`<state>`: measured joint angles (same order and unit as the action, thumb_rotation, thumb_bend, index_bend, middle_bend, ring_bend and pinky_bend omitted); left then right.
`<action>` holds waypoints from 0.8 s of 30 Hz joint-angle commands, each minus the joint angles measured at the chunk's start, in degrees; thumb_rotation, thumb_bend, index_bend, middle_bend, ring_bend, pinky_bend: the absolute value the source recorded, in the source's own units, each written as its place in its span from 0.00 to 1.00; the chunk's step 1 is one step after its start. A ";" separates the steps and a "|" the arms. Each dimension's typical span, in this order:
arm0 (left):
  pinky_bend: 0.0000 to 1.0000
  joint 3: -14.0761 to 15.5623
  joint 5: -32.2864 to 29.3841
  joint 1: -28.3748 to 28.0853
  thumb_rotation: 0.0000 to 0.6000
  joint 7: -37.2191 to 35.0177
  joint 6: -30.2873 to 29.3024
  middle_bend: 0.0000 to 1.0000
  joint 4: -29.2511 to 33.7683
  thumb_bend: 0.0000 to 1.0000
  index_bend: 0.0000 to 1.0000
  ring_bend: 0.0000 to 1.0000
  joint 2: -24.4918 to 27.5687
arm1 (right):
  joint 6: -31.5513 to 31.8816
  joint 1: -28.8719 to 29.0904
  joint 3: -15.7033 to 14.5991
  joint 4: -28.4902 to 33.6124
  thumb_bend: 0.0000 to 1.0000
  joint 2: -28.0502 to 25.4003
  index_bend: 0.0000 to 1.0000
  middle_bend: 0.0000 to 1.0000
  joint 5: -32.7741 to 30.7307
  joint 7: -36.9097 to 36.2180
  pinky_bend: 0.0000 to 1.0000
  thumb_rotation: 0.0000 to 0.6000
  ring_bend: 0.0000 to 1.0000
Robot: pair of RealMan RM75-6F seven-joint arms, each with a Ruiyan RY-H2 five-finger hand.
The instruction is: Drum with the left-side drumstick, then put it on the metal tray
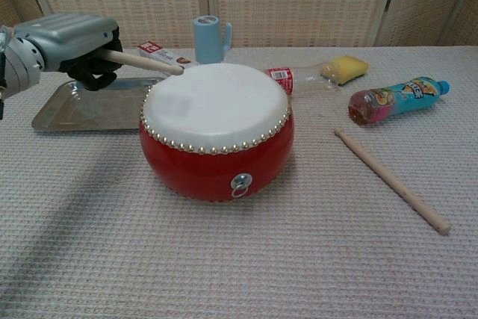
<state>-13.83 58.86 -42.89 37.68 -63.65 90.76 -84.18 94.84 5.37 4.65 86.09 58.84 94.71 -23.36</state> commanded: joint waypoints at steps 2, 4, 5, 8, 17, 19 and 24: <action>1.00 1.35 -0.55 -2.31 1.00 6.51 -0.80 1.00 -1.59 0.49 1.00 1.00 -3.02 | -0.02 0.01 -0.02 -0.02 0.27 0.02 0.07 0.15 -0.05 -0.10 0.13 1.00 0.03; 1.00 1.58 -1.55 -2.96 1.00 8.13 -0.48 1.00 -2.28 0.49 1.00 1.00 -3.97 | 0.03 -0.02 -0.05 -0.07 0.27 0.01 0.07 0.15 -0.05 -0.10 0.13 1.00 0.03; 1.00 1.69 -2.32 -3.37 1.00 9.22 -0.31 1.00 -2.71 0.49 1.00 1.00 -4.52 | 0.06 -0.05 -0.04 -0.08 0.27 -0.01 0.07 0.15 -0.10 -0.13 0.13 1.00 0.03; 1.00 1.80 -4.15 -4.20 1.00 11.42 0.01 1.00 -3.30 0.49 1.00 1.00 -5.30 | 0.24 -0.20 -0.04 -0.16 0.27 -0.04 0.07 0.15 -0.27 -0.19 0.13 1.00 0.03; 1.00 -5.35 -12.78 -3.27 1.00 2.07 -0.16 1.00 3.62 0.49 1.00 1.00 -3.44 | 0.48 -0.53 -0.15 -0.60 0.27 0.10 0.07 0.15 -0.56 -0.88 0.13 1.00 0.03; 1.00 -5.45 -13.37 -3.97 1.00 2.69 -0.37 1.00 3.64 0.49 1.00 1.00 -3.33 | 0.39 -0.52 -0.18 -0.67 0.27 0.11 0.07 0.15 -0.59 -0.88 0.13 1.00 0.03; 1.00 -0.85 -8.98 -6.58 1.00 9.52 -2.17 1.00 -1.52 0.49 1.00 1.00 -5.94 | 0.32 -0.59 -0.10 -0.82 0.27 0.15 0.07 0.15 -0.95 -1.10 0.13 1.00 0.03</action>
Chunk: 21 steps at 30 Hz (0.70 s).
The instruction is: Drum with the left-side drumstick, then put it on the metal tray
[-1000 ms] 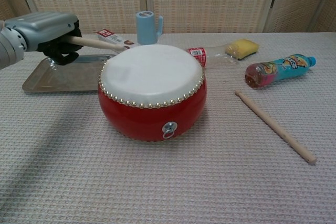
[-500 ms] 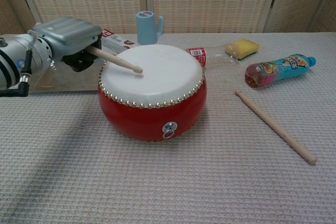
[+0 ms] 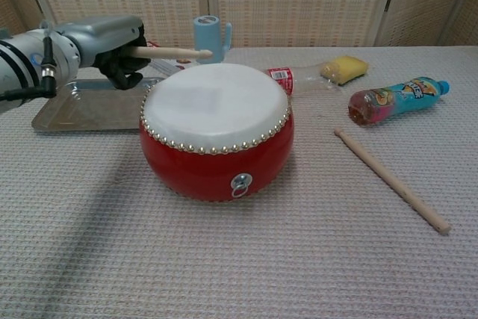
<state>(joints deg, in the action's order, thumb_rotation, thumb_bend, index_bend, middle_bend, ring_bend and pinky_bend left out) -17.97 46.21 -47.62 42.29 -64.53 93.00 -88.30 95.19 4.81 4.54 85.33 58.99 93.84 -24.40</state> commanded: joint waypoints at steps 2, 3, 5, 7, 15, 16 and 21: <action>1.00 4.93 4.55 -2.47 1.00 6.87 -1.10 1.00 -5.66 0.49 1.00 1.00 -2.84 | -0.18 -0.03 -0.01 -0.19 0.27 0.02 0.07 0.15 -0.21 -0.19 0.13 1.00 0.03; 1.00 5.92 4.88 -2.90 1.00 8.35 -0.73 1.00 -6.72 0.49 1.00 1.00 -3.17 | -0.29 -0.01 -0.02 -0.31 0.27 0.03 0.07 0.15 -0.29 -0.28 0.13 1.00 0.03; 1.00 7.37 5.20 -3.50 1.00 11.22 -0.53 1.00 -8.16 0.49 1.00 1.00 -3.36 | -0.41 0.02 -0.02 -0.54 0.27 0.10 0.07 0.15 -0.37 -0.52 0.13 1.00 0.03; 1.00 7.52 4.33 -3.63 1.00 12.94 -1.03 1.00 -8.16 0.49 1.00 1.00 -3.29 | -0.46 0.07 0.03 -0.76 0.27 0.17 0.07 0.15 -0.41 -0.77 0.13 1.00 0.03; 1.00 -2.13 -0.95 -0.78 1.00 -1.17 -3.45 1.00 1.20 0.49 1.00 1.00 -0.37 | -0.72 0.28 0.05 -1.65 0.26 0.65 0.07 0.15 -0.43 -1.66 0.13 1.00 0.03; 1.00 -2.18 -0.88 -0.89 1.00 -1.06 -3.54 1.00 1.66 0.49 1.00 1.00 -0.02 | -0.77 0.32 0.06 -1.69 0.27 0.69 0.07 0.15 -0.45 -1.71 0.13 1.00 0.03; 1.00 2.66 3.09 -2.96 1.00 4.68 -2.54 1.00 -1.01 0.49 1.00 1.00 -0.12 | -0.86 0.27 0.00 -1.96 0.27 0.89 0.07 0.15 -0.60 -1.88 0.13 1.00 0.03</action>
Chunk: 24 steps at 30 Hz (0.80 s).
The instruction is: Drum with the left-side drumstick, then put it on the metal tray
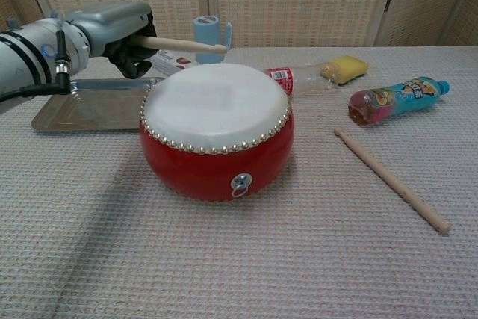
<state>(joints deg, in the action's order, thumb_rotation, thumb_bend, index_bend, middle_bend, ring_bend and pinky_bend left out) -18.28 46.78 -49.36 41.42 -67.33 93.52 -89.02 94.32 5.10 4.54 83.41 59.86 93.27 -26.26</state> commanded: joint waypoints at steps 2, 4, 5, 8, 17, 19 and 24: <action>1.00 6.24 5.09 -2.22 1.00 9.02 1.16 1.00 -4.36 0.49 1.00 1.00 -0.23 | 0.02 -0.10 0.02 -0.09 0.27 -0.03 0.07 0.15 -0.20 0.00 0.13 1.00 0.03; 1.00 7.87 5.50 -2.61 1.00 10.90 1.78 1.00 -6.01 0.49 1.00 1.00 -1.07 | 0.03 -0.15 0.01 -0.10 0.26 -0.10 0.07 0.15 -0.25 -0.01 0.13 1.00 0.03; 1.00 8.33 5.57 -2.74 1.00 11.48 1.97 1.00 -6.63 0.49 1.00 1.00 -1.41 | 0.02 -0.16 0.01 -0.10 0.26 -0.13 0.07 0.15 -0.26 -0.01 0.13 1.00 0.03; 1.00 9.08 5.90 -2.99 1.00 13.07 1.81 1.00 -7.73 0.49 1.00 1.00 -1.63 | 0.00 -0.14 0.01 -0.12 0.27 -0.18 0.07 0.15 -0.23 -0.04 0.13 1.00 0.03; 1.00 -0.92 -1.75 -0.42 1.00 -0.75 0.66 1.00 2.49 0.49 1.00 1.00 2.58 | -0.05 0.01 -0.02 -0.31 0.27 0.12 0.07 0.15 0.00 -0.24 0.13 1.00 0.03; 1.00 -0.75 -2.35 -0.74 1.00 -0.14 0.55 1.00 2.29 0.49 1.00 1.00 2.62 | 0.02 -0.03 0.00 -0.31 0.26 0.13 0.07 0.15 -0.05 -0.21 0.13 1.00 0.03; 1.00 4.89 0.86 -2.36 1.00 5.74 0.70 1.00 -3.60 0.49 1.00 1.00 0.03 | 0.05 -0.16 -0.02 -0.43 0.27 0.09 0.07 0.15 -0.21 -0.36 0.13 1.00 0.03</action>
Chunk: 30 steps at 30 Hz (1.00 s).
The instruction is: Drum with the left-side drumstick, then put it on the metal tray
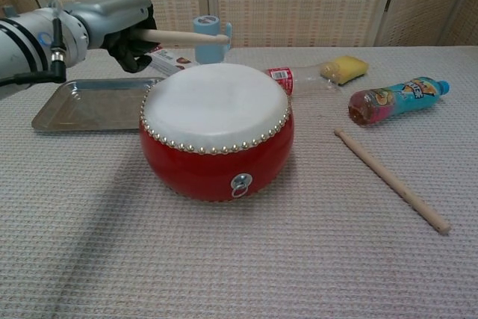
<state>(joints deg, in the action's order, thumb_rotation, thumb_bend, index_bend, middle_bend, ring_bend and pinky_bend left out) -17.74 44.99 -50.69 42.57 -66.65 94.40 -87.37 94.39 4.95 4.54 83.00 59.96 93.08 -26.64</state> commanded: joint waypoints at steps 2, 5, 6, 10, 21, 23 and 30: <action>1.00 6.84 4.21 -1.48 1.00 6.86 0.47 1.00 -7.32 0.49 1.00 1.00 -2.94 | -0.12 -0.01 -0.05 -0.05 0.27 -0.03 0.07 0.15 -0.04 0.02 0.13 1.00 0.03; 1.00 7.98 5.07 -1.52 1.00 8.17 0.17 1.00 -9.19 0.49 1.00 1.00 -3.71 | -0.12 -0.01 -0.03 -0.04 0.26 -0.09 0.07 0.15 -0.06 -0.02 0.13 1.00 0.03; 1.00 7.67 5.38 -1.37 1.00 7.66 -0.31 1.00 -9.23 0.49 1.00 1.00 -3.75 | -0.11 -0.01 -0.03 -0.02 0.27 -0.12 0.07 0.15 -0.04 -0.03 0.13 1.00 0.03; 1.00 3.03 3.44 0.26 1.00 0.02 -0.97 1.00 -4.52 0.49 1.00 1.00 -2.25 | 0.01 0.02 0.00 0.10 0.27 -0.16 0.07 0.15 0.09 -0.03 0.13 1.00 0.03; 1.00 5.15 3.26 -1.03 1.00 3.37 0.00 1.00 -6.28 0.49 1.00 1.00 -2.15 | -0.30 0.03 -0.02 -0.01 0.27 0.05 0.07 0.15 -0.19 0.12 0.13 1.00 0.03; 1.00 7.29 3.93 -1.40 1.00 5.83 0.67 1.00 -8.54 0.49 1.00 1.00 -3.14 | -0.43 0.04 -0.06 -0.07 0.26 0.04 0.07 0.15 -0.24 0.11 0.13 1.00 0.03; 1.00 4.11 2.33 -0.15 1.00 1.84 -0.88 1.00 -6.23 0.49 1.00 1.00 -2.44 | -0.56 0.16 0.02 -0.16 0.27 0.04 0.07 0.15 -0.25 -0.09 0.13 1.00 0.03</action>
<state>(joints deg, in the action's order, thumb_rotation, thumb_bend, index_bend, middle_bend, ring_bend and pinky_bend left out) -11.01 47.08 -51.51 48.27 -66.19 86.23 -90.39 93.83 5.12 4.55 82.84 60.00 92.83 -26.73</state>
